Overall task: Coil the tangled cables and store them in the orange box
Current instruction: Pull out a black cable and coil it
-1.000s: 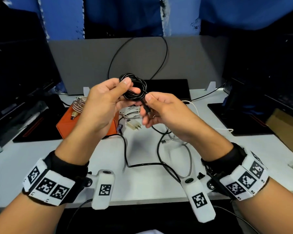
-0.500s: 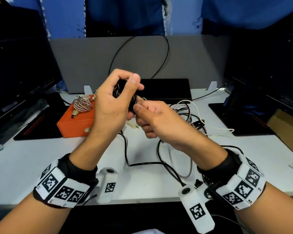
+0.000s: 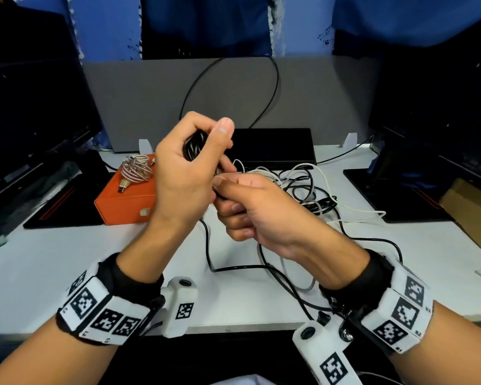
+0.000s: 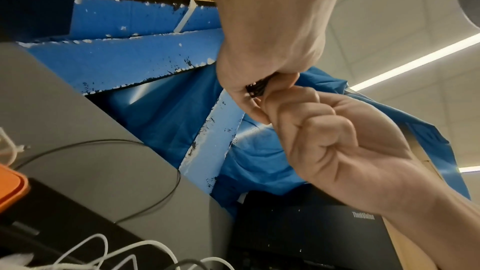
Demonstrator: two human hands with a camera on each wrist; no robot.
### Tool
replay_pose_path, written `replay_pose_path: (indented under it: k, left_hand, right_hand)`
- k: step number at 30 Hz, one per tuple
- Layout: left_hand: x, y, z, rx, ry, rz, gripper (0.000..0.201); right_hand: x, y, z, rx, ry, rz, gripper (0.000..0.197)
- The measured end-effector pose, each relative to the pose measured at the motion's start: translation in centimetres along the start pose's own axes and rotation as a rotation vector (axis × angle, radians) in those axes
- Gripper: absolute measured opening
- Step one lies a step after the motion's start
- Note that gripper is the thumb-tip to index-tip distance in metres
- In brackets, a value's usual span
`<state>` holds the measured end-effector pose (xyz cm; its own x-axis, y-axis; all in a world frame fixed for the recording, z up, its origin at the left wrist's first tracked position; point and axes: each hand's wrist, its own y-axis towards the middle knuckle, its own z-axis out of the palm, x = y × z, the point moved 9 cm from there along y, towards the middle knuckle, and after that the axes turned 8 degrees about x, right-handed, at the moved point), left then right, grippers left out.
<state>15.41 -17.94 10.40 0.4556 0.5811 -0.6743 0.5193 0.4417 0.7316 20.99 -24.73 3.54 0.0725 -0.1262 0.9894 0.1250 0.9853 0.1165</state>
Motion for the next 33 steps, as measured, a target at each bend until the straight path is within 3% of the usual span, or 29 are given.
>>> replay_pose_path:
  k: [4, 9, 12, 14, 16, 20, 26, 33]
  left_hand:
    - [1.0, 0.2, -1.5, -0.119, 0.013, -0.060, 0.037]
    - [3.9, -0.3, -1.5, -0.207, -0.299, -0.316, 0.045]
    - [4.7, 0.4, -0.5, -0.011, -0.254, -0.436, 0.045]
    - [4.6, 1.4, -0.8, 0.191, -0.092, -0.453, 0.039]
    - [4.5, 2.0, -2.1, 0.285, 0.078, -0.448, 0.031]
    - [4.3, 1.9, -2.1, 0.355, 0.036, -0.460, 0.026]
    - [5.6, 3.3, -3.3, 0.297, 0.021, -0.478, 0.016]
    - [14.6, 8.1, -9.3, 0.334, 0.287, -0.719, 0.026]
  right_hand:
    - [0.0, -0.1, 0.3, -0.015, -0.113, -0.006, 0.038]
    - [-0.2, 0.1, 0.7, -0.021, -0.161, -0.011, 0.036]
    - [0.0, 0.3, -0.8, -0.094, -0.258, -0.026, 0.037]
    - [1.1, 0.4, -2.7, -0.200, -0.454, -0.086, 0.038]
    - [2.5, 0.3, -4.4, -0.300, -0.687, -0.132, 0.037]
    - [2.6, 0.5, -5.5, -0.307, -0.895, -0.100, 0.034]
    - [1.4, 0.8, -5.2, -0.142, -0.781, -0.009, 0.033]
    - [1.2, 0.2, -6.8, -0.078, -0.966, 0.138, 0.025]
